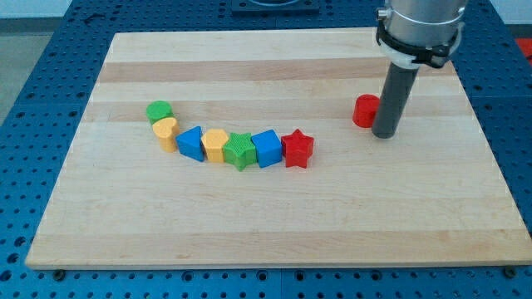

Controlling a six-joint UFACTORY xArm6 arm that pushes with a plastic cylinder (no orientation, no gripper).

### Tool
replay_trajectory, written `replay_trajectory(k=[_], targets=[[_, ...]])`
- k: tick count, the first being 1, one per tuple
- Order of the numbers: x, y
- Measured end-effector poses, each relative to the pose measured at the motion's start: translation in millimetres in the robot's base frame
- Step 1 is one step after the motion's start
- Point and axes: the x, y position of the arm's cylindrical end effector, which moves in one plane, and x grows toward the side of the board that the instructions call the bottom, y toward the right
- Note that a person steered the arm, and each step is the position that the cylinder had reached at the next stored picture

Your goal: Move red star closer to red circle

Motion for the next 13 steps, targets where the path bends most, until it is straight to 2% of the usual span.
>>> replay_trajectory(k=[2, 5, 7, 10, 12, 13], targets=[[59.5, -8.6], [65.9, -100.0], [34.0, -144.1], [11.1, -168.4], [-17.8, -167.4], [-20.8, -136.6]])
